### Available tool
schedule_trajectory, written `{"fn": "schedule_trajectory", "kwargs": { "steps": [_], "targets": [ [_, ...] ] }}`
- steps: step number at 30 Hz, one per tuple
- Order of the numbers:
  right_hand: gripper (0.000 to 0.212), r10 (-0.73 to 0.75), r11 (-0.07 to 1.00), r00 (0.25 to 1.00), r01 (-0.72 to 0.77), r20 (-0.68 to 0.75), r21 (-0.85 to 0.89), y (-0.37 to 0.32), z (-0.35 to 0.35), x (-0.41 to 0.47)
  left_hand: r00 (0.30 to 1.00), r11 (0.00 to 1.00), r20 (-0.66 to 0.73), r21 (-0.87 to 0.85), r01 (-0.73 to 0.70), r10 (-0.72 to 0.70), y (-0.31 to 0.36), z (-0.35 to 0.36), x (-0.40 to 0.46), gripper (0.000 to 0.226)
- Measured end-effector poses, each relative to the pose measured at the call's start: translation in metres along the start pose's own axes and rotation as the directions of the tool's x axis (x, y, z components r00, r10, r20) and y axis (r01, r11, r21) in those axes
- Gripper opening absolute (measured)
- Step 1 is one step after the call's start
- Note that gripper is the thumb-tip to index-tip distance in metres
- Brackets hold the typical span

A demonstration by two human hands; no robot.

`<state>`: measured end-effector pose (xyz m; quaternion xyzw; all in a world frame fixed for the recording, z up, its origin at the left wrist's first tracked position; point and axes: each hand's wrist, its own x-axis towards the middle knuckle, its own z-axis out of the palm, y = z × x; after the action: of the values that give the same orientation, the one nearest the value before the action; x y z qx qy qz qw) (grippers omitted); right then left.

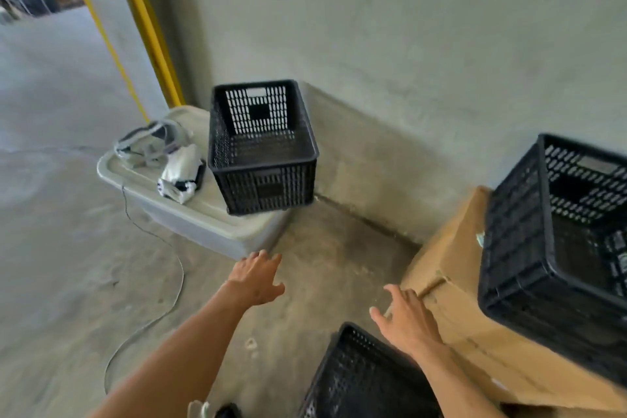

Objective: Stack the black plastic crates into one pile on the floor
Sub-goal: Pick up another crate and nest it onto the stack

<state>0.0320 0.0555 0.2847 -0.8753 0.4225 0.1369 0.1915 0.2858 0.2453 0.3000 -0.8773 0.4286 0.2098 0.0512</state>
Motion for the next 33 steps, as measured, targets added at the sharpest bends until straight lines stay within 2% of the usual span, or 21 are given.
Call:
{"fn": "schedule_trajectory", "kwargs": {
  "steps": [4,9,14,19,24,26,28,30,33],
  "targets": [
    [0.064,-0.002,0.999,0.999,0.003,-0.04,0.037,-0.08,-0.037,0.054,0.998,0.999,-0.065,0.043,0.013,-0.01,-0.071,-0.057,0.039,0.064],
    [0.07,-0.01,0.98,0.995,0.03,-0.097,0.199,-0.172,-0.066,0.116,0.987,0.998,-0.152,0.042,0.053,-0.046,-0.137,-0.112,0.091,0.073],
    [0.075,-0.151,0.987,0.978,0.158,-0.146,0.041,-0.231,-0.08,0.18,0.981,0.996,-0.193,0.085,0.024,-0.007,-0.167,-0.127,0.146,0.076],
    [0.074,-0.269,0.96,0.954,0.255,-0.134,-0.112,-0.26,-0.076,0.257,0.983,0.995,-0.184,0.099,0.007,0.011,-0.185,-0.118,0.204,0.073],
    [0.07,-0.383,0.895,0.924,0.366,-0.016,-0.254,-0.272,-0.056,0.335,0.993,0.992,-0.081,0.096,-0.08,0.088,-0.206,-0.097,0.262,0.048],
    [0.06,-0.394,0.882,0.918,0.39,0.039,-0.264,-0.272,-0.049,0.357,0.994,0.993,-0.016,0.057,-0.105,0.106,-0.213,-0.091,0.277,0.04],
    [0.041,-0.41,0.873,0.911,0.406,0.044,-0.269,-0.269,-0.045,0.371,0.993,0.993,0.028,0.027,-0.111,0.111,-0.218,-0.088,0.283,0.039],
    [0.03,-0.457,0.842,0.889,0.437,0.012,-0.317,-0.263,-0.045,0.378,0.988,0.987,0.017,0.057,-0.153,0.152,-0.217,-0.086,0.284,0.04],
    [0.025,-0.482,0.808,0.875,0.423,-0.047,-0.411,-0.244,-0.057,0.383,0.979,0.978,-0.02,0.048,-0.201,0.202,-0.188,-0.086,0.282,0.042]
  ]
}}
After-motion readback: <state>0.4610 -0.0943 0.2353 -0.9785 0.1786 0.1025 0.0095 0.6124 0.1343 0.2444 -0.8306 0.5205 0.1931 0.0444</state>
